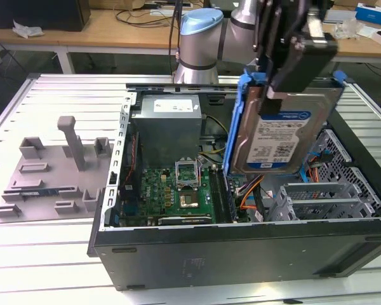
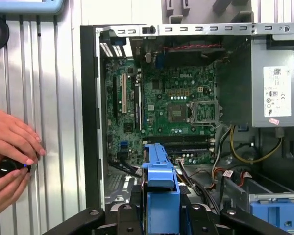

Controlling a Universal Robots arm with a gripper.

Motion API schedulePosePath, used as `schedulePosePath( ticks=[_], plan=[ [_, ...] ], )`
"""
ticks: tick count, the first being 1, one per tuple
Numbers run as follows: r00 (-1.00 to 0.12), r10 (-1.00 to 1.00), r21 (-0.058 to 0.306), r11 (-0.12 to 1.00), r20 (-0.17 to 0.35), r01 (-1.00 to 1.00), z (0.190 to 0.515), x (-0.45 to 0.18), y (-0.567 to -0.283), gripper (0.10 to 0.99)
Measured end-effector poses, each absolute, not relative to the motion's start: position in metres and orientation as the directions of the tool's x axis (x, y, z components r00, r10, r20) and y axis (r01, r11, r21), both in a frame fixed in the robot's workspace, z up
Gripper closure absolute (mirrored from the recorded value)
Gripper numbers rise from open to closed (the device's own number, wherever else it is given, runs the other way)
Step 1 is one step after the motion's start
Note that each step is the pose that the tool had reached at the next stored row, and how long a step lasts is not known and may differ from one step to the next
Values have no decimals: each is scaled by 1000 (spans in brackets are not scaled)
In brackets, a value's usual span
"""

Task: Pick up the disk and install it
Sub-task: 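Insert the disk into the insertion slot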

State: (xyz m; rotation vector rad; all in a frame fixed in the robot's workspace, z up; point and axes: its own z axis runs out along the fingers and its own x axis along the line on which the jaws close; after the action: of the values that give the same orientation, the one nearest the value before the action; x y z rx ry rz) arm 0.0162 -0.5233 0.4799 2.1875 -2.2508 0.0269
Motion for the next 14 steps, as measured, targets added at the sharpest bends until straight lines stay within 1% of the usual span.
schedulePosePath(
  ticks=[14],
  plan=[
    [-29, -999, -2, 29, 14, -1000, 475, 90, -532, 718]
  ],
)
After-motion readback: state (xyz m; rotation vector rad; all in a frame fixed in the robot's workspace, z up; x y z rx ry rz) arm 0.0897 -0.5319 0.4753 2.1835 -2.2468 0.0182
